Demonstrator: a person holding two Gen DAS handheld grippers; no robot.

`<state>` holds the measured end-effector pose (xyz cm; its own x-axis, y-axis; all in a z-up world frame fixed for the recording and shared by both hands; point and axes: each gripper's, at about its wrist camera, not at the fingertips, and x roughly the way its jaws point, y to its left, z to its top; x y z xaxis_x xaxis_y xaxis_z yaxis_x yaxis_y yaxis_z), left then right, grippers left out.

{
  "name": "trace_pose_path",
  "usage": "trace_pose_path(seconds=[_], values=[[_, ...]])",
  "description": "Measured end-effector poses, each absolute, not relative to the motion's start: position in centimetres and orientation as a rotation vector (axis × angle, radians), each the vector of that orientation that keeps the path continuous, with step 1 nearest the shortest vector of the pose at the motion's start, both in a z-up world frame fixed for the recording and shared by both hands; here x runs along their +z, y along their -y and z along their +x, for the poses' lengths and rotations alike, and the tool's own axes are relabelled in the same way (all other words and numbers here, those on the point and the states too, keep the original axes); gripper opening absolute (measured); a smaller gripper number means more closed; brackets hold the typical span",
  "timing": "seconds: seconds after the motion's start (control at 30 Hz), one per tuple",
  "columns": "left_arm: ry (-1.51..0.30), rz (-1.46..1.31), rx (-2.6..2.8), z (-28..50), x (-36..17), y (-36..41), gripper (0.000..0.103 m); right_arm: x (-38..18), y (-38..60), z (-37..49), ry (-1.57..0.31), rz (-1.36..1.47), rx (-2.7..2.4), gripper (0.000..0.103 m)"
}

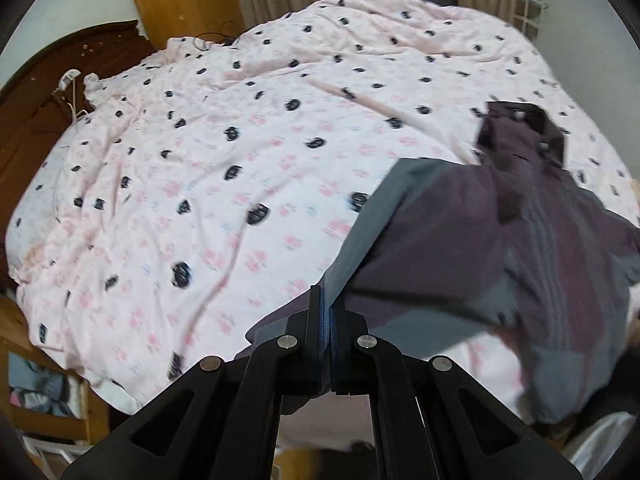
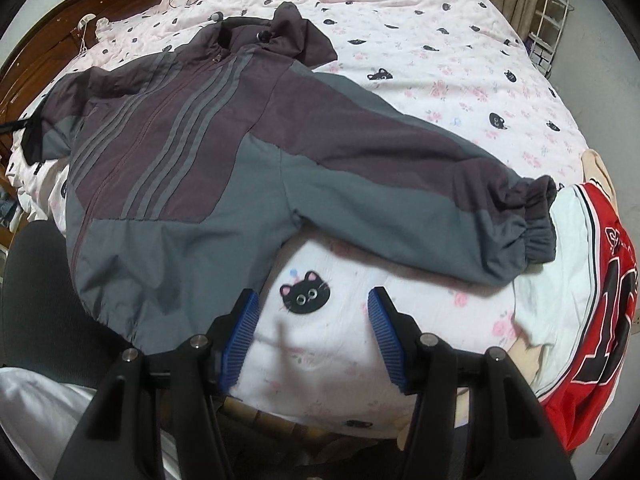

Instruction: Fold clothes

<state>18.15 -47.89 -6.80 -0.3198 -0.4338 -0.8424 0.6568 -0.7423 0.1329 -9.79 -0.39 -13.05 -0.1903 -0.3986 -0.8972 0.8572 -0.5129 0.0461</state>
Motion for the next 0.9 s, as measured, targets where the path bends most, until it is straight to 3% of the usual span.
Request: trace_pose_path(seconds=[0.2, 0.3, 0.37, 0.5, 0.53, 0.9], values=[[-0.259, 1.317, -1.985, 16.5, -10.6, 50.1, 0.002, -13.9, -0.9, -9.5, -0.604, 1.193, -1.810, 0.058], [-0.278, 1.314, -1.928, 16.5, -12.8, 50.6, 0.009, -14.5, -1.5, -9.3, -0.602, 1.206, -1.799, 0.058], [-0.274, 1.306, -1.857, 16.9, -13.6, 50.9, 0.017, -14.8, -1.8, -9.1, -0.602, 1.213, -1.790, 0.058], [-0.241, 1.267, -1.778, 18.0, -13.9, 50.8, 0.047, -15.6, -1.9, -8.0, -0.618, 1.204, -1.728, 0.058], [-0.240, 1.250, -1.770, 18.6, -13.7, 50.6, 0.050, -15.9, -1.8, -7.7, -0.623, 1.200, -1.707, 0.058], [-0.246, 1.079, -1.919, 23.8, -9.1, 43.4, 0.054, -19.4, 0.0, -5.1, -0.586, 1.248, -1.491, 0.058]])
